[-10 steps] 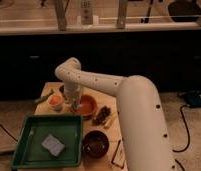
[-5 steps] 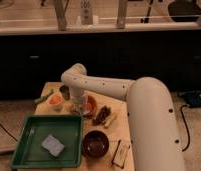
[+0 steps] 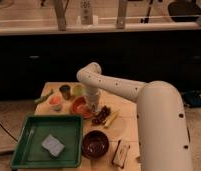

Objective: Wipe red bowl with towel

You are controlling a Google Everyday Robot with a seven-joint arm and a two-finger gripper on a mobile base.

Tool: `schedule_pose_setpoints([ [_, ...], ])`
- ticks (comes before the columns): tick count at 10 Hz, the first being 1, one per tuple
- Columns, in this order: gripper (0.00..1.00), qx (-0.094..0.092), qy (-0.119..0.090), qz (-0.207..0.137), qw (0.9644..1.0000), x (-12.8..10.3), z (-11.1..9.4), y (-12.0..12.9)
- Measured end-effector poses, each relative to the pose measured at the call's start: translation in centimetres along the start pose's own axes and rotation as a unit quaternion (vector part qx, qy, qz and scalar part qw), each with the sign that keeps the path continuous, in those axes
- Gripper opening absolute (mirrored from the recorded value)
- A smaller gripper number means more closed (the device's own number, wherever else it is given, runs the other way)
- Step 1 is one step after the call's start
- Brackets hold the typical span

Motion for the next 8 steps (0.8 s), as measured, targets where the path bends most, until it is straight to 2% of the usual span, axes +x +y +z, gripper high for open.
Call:
schedule_pose_setpoints([
  [2, 0.0, 0.008, 0.015, 0.012, 0.9998, 2.3, -1.1, -1.1],
  [4, 0.0, 0.012, 0.027, 0.005, 0.9996, 3.4, -2.3, -3.9],
  [6, 0.0, 0.013, 0.031, -0.011, 0.9994, 3.3, -2.8, -6.4],
  [8, 0.0, 0.012, 0.029, -0.05, 0.9982, 2.1, -2.8, -9.7],
])
